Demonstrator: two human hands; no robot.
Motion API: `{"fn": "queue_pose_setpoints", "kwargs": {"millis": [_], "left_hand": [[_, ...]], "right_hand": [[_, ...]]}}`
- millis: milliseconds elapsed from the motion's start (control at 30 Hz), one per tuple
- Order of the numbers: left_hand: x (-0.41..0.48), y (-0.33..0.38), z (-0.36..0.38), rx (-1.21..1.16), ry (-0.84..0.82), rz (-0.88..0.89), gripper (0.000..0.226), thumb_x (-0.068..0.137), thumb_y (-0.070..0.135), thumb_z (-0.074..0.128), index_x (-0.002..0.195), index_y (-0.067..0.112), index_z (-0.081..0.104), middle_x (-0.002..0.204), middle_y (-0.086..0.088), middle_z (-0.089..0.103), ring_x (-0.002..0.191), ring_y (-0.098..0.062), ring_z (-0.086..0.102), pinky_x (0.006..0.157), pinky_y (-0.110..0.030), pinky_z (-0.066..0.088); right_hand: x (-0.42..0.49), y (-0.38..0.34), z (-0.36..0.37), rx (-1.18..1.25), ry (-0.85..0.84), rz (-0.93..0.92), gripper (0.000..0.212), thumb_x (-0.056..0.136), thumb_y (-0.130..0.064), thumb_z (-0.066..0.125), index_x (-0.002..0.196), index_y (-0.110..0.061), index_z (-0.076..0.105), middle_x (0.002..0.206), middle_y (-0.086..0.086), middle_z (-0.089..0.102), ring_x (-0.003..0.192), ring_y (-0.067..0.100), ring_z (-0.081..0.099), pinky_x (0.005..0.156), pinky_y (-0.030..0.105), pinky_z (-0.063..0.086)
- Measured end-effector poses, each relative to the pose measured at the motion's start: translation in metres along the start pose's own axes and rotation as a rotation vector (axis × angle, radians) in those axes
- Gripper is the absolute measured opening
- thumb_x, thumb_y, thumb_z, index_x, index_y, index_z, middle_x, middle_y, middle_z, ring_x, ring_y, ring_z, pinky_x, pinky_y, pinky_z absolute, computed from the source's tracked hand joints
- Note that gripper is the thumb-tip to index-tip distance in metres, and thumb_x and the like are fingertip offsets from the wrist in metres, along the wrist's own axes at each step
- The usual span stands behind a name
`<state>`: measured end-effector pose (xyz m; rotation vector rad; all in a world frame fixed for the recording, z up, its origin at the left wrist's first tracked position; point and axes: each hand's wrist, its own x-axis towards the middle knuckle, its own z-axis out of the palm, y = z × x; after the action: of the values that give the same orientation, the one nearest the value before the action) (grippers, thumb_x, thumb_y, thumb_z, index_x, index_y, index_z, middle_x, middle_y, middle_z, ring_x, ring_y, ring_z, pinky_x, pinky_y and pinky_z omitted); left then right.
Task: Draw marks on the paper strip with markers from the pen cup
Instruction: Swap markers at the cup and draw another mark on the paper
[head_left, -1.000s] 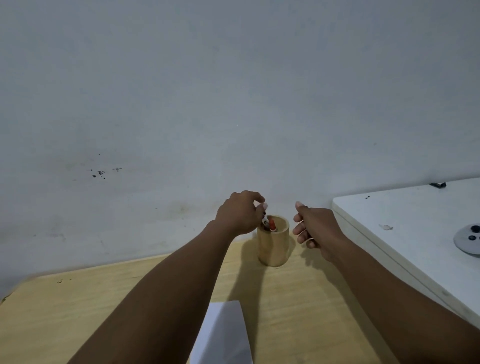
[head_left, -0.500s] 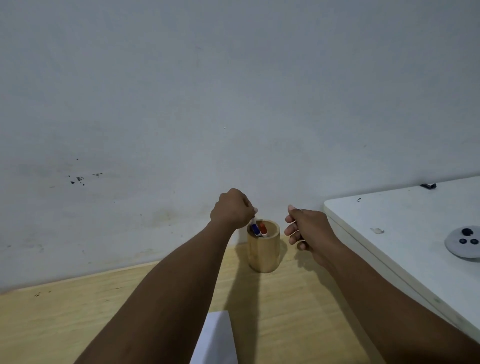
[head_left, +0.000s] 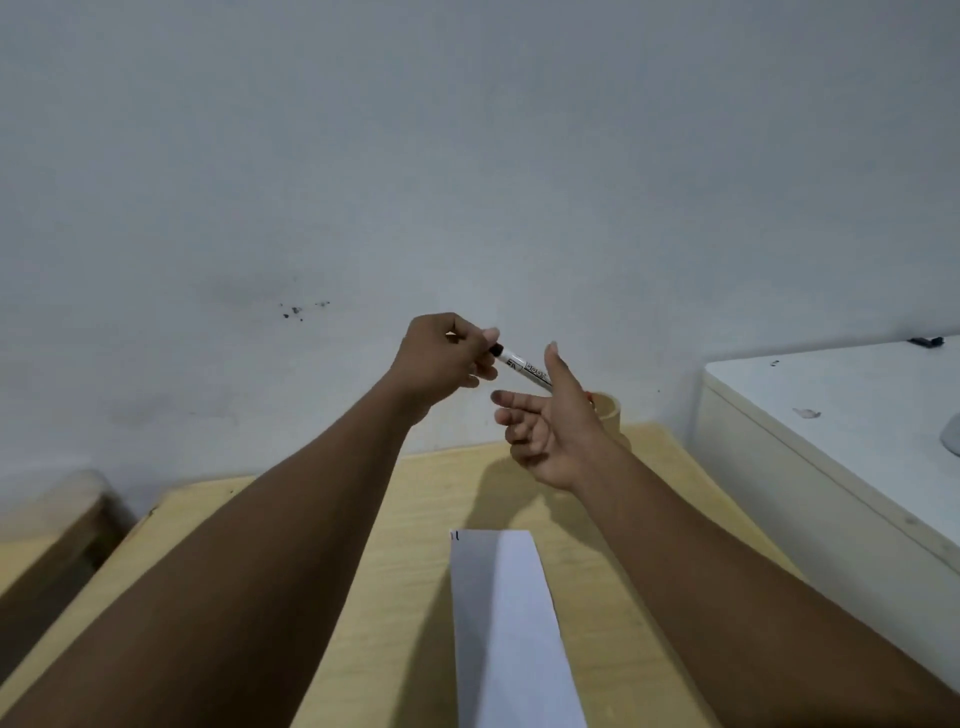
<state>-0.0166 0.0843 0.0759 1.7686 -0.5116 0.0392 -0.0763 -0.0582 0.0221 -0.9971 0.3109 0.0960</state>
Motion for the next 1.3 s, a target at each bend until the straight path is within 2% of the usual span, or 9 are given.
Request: {"fn": "queue_pose_setpoints", "kwargs": {"millis": [133, 300, 400, 500, 600, 700, 800, 1000, 1300], "left_hand": [[-0.036, -0.018, -0.033, -0.093, 0.039, -0.066, 0.022, 0.096, 0.019, 0.071, 0.086, 0.001, 0.065, 0.07, -0.008, 0.07, 0.064, -0.019, 0.076, 0.062, -0.027, 0.06], [-0.064, -0.059, -0.051, -0.267, 0.226, -0.156, 0.033, 0.099, 0.023, 0.067, 0.074, 0.002, 0.063, 0.065, -0.007, 0.064, 0.068, -0.022, 0.078, 0.067, -0.028, 0.063], [-0.078, -0.089, -0.064, -0.272, 0.275, -0.23, 0.034, 0.098, 0.028, 0.068, 0.076, 0.003, 0.062, 0.068, -0.005, 0.068, 0.071, -0.024, 0.078, 0.069, -0.032, 0.062], [-0.094, -0.121, -0.067, 0.097, 0.175, -0.244, 0.026, 0.094, 0.025, 0.072, 0.079, 0.005, 0.066, 0.069, 0.004, 0.074, 0.061, -0.003, 0.071, 0.063, -0.023, 0.053], [-0.107, -0.147, -0.053, 0.482, -0.023, -0.223, 0.013, 0.088, 0.019, 0.071, 0.079, 0.011, 0.071, 0.072, 0.012, 0.074, 0.065, 0.009, 0.066, 0.055, -0.007, 0.041], [-0.116, -0.162, -0.037, 0.573, -0.104, -0.24, 0.006, 0.078, 0.028, 0.067, 0.075, 0.024, 0.066, 0.07, 0.012, 0.071, 0.073, -0.007, 0.068, 0.061, -0.019, 0.047], [-0.119, -0.17, -0.032, 0.59, -0.089, -0.254, 0.013, 0.072, 0.04, 0.066, 0.075, 0.028, 0.062, 0.072, 0.011, 0.073, 0.07, -0.009, 0.069, 0.066, -0.031, 0.057], [-0.11, -0.166, -0.029, 0.625, -0.174, -0.331, 0.065, 0.063, 0.08, 0.07, 0.099, 0.027, 0.06, 0.085, 0.013, 0.071, 0.086, -0.012, 0.068, 0.074, -0.034, 0.052], [-0.115, -0.164, -0.022, 0.745, -0.193, -0.301, 0.071, 0.059, 0.074, 0.08, 0.105, 0.028, 0.052, 0.089, 0.014, 0.068, 0.083, -0.01, 0.065, 0.074, -0.034, 0.055]], "right_hand": [[0.002, 0.027, 0.031, 0.216, 0.005, -0.081, 0.044, 0.099, -0.049, 0.058, 0.085, -0.007, 0.062, 0.053, 0.003, 0.056, 0.031, 0.007, 0.039, 0.03, 0.017, 0.023], [-0.005, 0.046, 0.045, 0.183, -0.13, -0.165, 0.033, 0.103, -0.025, 0.058, 0.08, -0.004, 0.069, 0.06, 0.009, 0.072, 0.051, 0.014, 0.072, 0.043, 0.019, 0.051], [-0.002, 0.054, 0.03, 0.156, -0.123, -0.173, 0.026, 0.101, -0.02, 0.056, 0.089, -0.001, 0.07, 0.071, 0.014, 0.076, 0.063, 0.023, 0.078, 0.051, 0.025, 0.058], [0.002, 0.058, 0.011, -0.002, -0.023, -0.18, 0.021, 0.094, -0.016, 0.056, 0.098, -0.002, 0.072, 0.082, 0.017, 0.076, 0.072, 0.029, 0.079, 0.057, 0.03, 0.059], [0.006, 0.073, -0.003, -0.286, 0.076, -0.218, 0.006, 0.091, -0.009, 0.067, 0.092, -0.004, 0.07, 0.073, 0.015, 0.067, 0.053, 0.021, 0.068, 0.049, 0.026, 0.05], [0.011, 0.094, -0.016, -0.479, 0.152, -0.273, 0.008, 0.089, -0.008, 0.074, 0.084, -0.005, 0.067, 0.06, 0.012, 0.061, 0.041, 0.014, 0.051, 0.039, 0.022, 0.04], [0.014, 0.112, -0.026, -0.543, 0.138, -0.25, 0.006, 0.088, -0.007, 0.069, 0.082, -0.006, 0.069, 0.064, 0.017, 0.068, 0.047, 0.023, 0.058, 0.042, 0.024, 0.037], [0.019, 0.129, -0.033, -0.61, 0.162, -0.247, 0.007, 0.088, -0.006, 0.064, 0.084, -0.004, 0.069, 0.07, 0.017, 0.075, 0.058, 0.025, 0.069, 0.046, 0.027, 0.043], [0.022, 0.137, -0.039, -0.772, 0.155, -0.32, 0.008, 0.087, -0.016, 0.075, 0.085, -0.008, 0.075, 0.073, 0.01, 0.079, 0.065, 0.018, 0.078, 0.054, 0.031, 0.053]]}}
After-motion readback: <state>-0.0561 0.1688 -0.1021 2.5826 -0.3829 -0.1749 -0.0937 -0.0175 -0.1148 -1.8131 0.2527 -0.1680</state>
